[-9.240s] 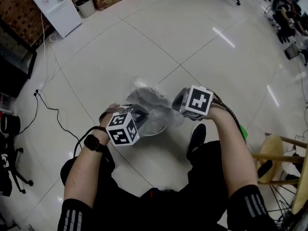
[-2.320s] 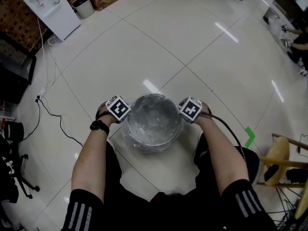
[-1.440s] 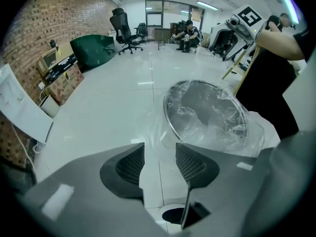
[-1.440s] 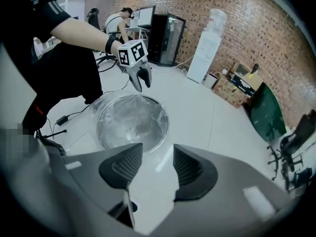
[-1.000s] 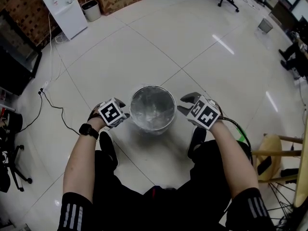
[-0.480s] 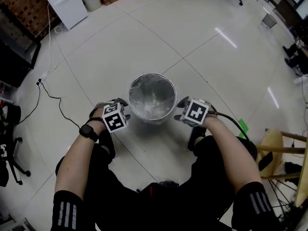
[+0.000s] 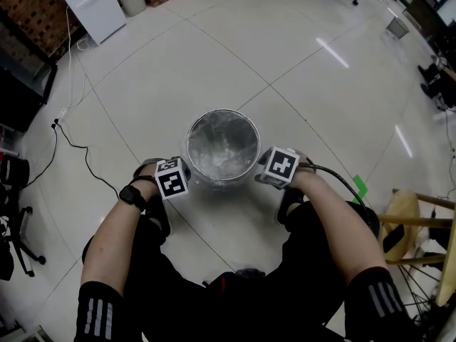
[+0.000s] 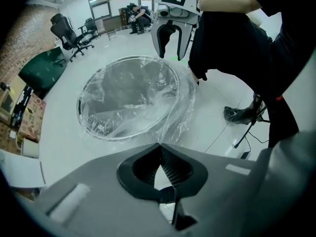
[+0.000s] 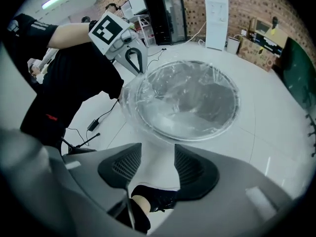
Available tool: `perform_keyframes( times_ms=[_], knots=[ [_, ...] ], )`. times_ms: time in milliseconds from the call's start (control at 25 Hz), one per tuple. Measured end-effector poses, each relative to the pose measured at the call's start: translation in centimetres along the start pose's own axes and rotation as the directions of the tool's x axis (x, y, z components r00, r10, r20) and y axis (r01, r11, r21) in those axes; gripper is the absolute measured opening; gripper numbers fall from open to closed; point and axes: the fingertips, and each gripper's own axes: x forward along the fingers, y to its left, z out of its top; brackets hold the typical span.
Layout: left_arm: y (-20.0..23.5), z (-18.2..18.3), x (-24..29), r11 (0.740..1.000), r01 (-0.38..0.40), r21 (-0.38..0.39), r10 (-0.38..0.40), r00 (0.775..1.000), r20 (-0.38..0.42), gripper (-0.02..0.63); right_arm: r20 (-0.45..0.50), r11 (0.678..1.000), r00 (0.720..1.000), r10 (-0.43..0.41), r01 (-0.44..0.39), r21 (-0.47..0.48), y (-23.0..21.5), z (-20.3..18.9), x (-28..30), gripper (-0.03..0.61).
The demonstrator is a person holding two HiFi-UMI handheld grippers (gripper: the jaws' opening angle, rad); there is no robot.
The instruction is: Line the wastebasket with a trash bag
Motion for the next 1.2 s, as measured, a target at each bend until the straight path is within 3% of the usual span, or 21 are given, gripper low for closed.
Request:
perform_keyframes(
  times_ms=[240, 440, 720, 840, 1000, 1200],
  knots=[
    [-0.4, 0.1, 0.6, 0.999, 0.034, 0.0, -0.034, 0.999, -0.006, -0.007, 0.06, 0.979, 0.994, 0.086, -0.096, 0.18, -0.2, -0.6, 1.8, 0.219],
    [0.3, 0.0, 1.3, 0.999, 0.044, -0.033, -0.043, 0.999, 0.01, -0.006, 0.073, 0.967, 0.99, 0.122, -0.135, 0.214, 0.1, -0.7, 3.5, 0.219],
    [3.1, -0.8, 3.1, 0.977, -0.006, -0.213, 0.025, 0.996, 0.086, -0.006, 0.082, 0.956, 0.989, 0.123, -0.14, 0.258, -0.4, -1.1, 5.2, 0.219],
    [4.0, -1.4, 4.0, 0.959, -0.025, -0.283, 0.052, 0.995, 0.088, -0.005, 0.08, 0.956, 0.99, 0.117, -0.134, 0.261, -0.5, -1.2, 5.8, 0.219],
    [4.5, -3.0, 5.3, 0.934, -0.032, -0.356, 0.051, 0.998, 0.045, 0.042, 0.078, 0.963, 0.992, 0.102, -0.118, 0.242, -0.7, -1.0, 6.3, 0.222],
    [4.2, -4.6, 5.8, 0.937, -0.015, -0.349, 0.008, 1.0, -0.022, 0.075, 0.019, 0.983, 0.992, 0.126, -0.127, 0.132, 0.2, -0.8, 5.5, 0.229]
  ],
)
